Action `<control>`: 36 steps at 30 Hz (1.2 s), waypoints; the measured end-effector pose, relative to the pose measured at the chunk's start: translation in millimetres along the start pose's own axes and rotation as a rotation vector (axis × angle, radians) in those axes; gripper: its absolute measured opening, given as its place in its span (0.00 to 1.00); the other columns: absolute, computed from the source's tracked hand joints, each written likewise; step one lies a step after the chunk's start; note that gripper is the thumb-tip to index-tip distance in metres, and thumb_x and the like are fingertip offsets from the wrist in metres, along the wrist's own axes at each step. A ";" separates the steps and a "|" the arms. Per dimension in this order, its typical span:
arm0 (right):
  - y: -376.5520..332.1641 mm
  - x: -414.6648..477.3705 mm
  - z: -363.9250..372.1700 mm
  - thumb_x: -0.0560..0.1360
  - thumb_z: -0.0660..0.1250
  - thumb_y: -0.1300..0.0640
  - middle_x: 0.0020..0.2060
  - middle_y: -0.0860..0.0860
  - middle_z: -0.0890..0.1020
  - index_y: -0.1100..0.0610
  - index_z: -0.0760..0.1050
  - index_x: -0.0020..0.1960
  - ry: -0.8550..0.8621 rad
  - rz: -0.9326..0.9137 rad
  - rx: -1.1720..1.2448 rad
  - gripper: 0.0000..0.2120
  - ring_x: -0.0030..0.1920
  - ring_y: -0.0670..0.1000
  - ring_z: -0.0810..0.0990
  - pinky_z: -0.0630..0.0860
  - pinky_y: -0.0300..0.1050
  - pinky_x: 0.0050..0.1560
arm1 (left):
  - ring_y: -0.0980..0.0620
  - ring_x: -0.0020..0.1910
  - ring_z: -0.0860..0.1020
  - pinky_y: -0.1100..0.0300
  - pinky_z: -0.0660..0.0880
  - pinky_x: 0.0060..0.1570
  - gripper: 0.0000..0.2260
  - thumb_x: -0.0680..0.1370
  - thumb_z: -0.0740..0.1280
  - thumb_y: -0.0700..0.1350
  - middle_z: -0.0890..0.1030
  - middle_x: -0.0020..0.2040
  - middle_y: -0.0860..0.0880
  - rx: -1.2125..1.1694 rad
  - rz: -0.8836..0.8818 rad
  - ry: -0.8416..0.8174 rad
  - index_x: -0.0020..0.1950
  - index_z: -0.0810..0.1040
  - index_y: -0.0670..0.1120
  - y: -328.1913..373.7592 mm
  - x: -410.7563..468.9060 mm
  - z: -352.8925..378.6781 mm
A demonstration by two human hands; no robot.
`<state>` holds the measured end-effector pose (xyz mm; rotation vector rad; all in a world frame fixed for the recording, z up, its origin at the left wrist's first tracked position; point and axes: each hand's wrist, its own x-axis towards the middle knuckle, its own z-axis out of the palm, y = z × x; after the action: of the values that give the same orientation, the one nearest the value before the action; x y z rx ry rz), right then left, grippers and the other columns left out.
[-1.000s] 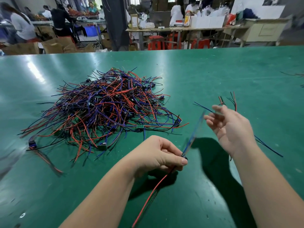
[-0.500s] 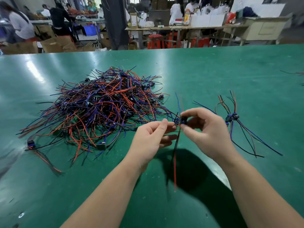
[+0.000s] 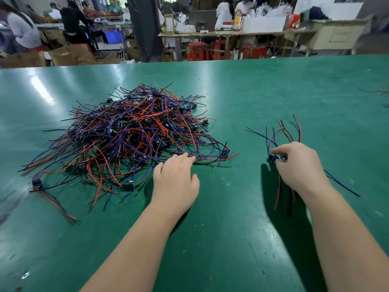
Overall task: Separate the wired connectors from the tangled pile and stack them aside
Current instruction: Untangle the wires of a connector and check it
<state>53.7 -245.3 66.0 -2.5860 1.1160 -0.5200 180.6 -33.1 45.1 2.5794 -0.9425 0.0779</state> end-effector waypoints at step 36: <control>-57.3 -43.8 -9.2 0.76 0.63 0.67 0.42 0.57 0.85 0.58 0.81 0.51 -0.837 -0.145 1.084 0.10 0.34 0.51 0.82 0.75 0.37 0.31 | 0.52 0.39 0.77 0.60 0.75 0.43 0.15 0.69 0.76 0.47 0.79 0.43 0.50 -0.484 0.210 0.647 0.52 0.81 0.44 -0.3 3.3 -25.2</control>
<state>58.6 -175.9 87.0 -1.6011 0.2120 0.0097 185.3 -25.4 68.8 1.8209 -0.8386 0.6188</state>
